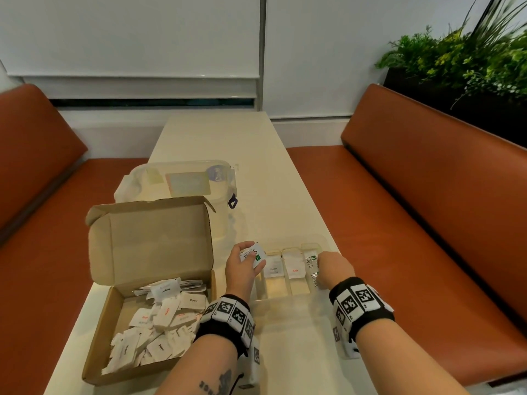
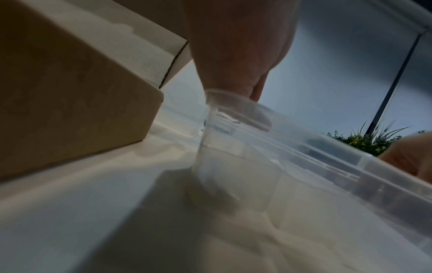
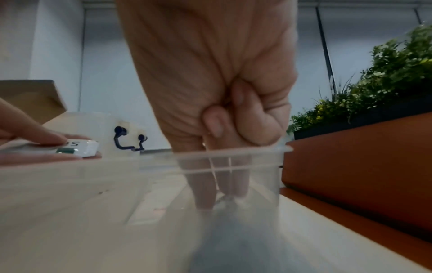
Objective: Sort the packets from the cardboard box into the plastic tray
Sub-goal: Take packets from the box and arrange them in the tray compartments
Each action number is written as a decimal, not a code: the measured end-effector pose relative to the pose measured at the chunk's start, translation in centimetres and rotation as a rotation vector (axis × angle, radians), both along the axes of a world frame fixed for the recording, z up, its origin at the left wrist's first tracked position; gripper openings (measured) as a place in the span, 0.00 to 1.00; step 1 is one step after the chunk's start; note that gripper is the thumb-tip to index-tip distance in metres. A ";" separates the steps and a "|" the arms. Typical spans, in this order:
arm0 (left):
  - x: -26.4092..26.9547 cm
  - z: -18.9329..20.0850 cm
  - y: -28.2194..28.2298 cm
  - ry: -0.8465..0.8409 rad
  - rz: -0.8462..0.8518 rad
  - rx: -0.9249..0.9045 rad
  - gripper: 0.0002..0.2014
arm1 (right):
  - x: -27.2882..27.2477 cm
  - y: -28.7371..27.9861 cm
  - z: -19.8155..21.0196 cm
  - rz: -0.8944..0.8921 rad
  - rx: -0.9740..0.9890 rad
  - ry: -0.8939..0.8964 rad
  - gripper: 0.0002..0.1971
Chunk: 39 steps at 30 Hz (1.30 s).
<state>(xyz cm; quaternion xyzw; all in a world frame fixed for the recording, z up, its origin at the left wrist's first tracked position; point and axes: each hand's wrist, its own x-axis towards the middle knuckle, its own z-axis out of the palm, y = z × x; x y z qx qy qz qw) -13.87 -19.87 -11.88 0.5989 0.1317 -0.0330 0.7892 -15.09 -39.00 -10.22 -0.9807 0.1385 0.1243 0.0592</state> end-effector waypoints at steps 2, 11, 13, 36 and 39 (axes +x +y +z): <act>0.1 -0.1 0.1 0.002 -0.006 0.007 0.13 | 0.1 0.2 -0.1 0.012 -0.017 -0.030 0.15; -0.1 0.1 0.4 -0.019 -0.097 0.002 0.12 | 0.0 0.9 0.2 0.031 0.022 -0.084 0.17; -0.1 0.3 0.2 -0.020 -0.122 0.028 0.12 | 0.3 1.7 1.0 0.048 0.133 -0.247 0.14; -1.4 1.1 0.1 -0.116 0.062 0.581 0.23 | 2.5 -1.4 2.4 -0.230 0.532 -0.504 0.11; -1.2 0.9 0.2 -0.047 0.054 0.601 0.32 | 2.6 -1.2 0.9 -0.148 0.429 -0.349 0.14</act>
